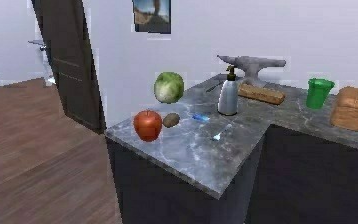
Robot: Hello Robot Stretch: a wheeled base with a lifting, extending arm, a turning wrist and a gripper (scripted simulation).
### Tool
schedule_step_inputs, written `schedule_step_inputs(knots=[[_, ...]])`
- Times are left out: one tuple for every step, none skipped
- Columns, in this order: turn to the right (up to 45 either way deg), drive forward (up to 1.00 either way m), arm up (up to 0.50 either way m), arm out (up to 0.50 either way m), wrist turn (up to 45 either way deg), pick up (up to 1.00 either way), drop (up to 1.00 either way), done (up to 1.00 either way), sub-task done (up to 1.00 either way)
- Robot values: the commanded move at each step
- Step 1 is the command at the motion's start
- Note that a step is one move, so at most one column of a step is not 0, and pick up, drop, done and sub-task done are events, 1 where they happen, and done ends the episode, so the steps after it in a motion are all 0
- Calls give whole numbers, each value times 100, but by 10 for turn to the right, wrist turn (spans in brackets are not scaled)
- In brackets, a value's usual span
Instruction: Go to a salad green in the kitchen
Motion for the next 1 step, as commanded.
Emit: schedule_step_inputs(knots=[[0,0,0,0,0,0,0,100,0]])
